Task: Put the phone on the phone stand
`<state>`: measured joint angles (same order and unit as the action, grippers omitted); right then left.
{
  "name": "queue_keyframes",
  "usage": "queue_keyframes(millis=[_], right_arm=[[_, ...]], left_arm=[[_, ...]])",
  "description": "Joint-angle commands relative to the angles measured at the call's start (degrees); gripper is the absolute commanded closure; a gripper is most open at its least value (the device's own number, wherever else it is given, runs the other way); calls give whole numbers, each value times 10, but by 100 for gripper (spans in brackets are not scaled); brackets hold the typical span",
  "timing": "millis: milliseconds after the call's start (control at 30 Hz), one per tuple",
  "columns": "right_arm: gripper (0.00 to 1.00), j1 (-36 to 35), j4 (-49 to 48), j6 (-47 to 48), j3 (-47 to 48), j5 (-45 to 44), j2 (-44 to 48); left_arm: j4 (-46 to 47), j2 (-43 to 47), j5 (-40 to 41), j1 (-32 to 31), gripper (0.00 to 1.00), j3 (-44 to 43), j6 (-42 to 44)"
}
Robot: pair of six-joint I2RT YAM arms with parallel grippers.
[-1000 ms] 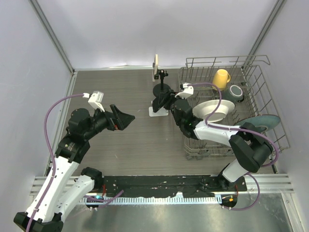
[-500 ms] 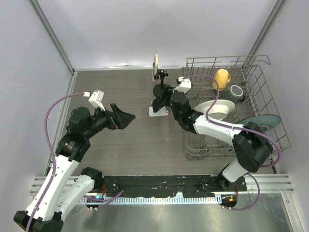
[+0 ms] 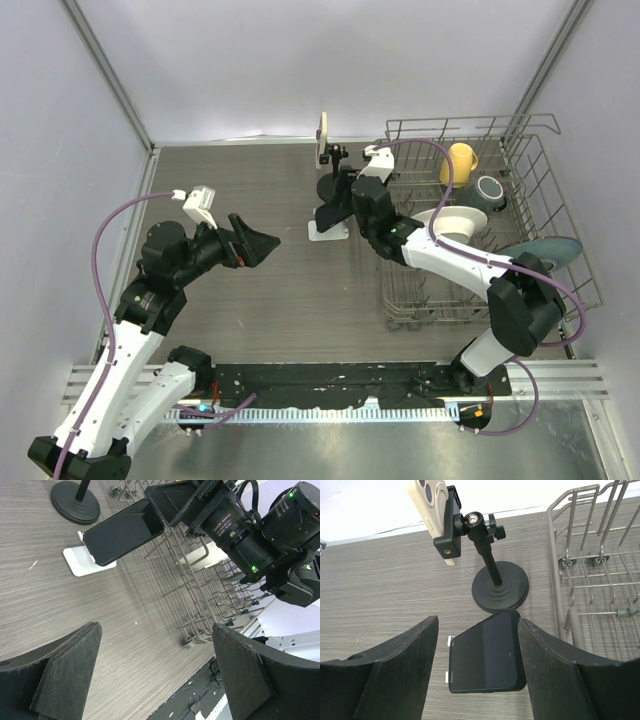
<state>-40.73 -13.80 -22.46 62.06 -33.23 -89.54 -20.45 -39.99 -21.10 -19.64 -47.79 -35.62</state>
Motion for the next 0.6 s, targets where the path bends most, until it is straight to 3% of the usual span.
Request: queue_keyframes(millis=[0, 133, 267, 567], right_arm=[[30, -4, 18, 44, 33, -11, 13], [30, -41, 68, 100, 82, 6, 14], [30, -89, 250, 122, 160, -42, 15], [26, -95, 449, 46, 164, -54, 197]], left_arm=[[11, 5, -15, 2, 4, -20, -4], [11, 6, -13, 2, 4, -20, -5], [1, 3, 3, 2, 4, -19, -11], [-53, 3, 31, 2, 4, -46, -46]])
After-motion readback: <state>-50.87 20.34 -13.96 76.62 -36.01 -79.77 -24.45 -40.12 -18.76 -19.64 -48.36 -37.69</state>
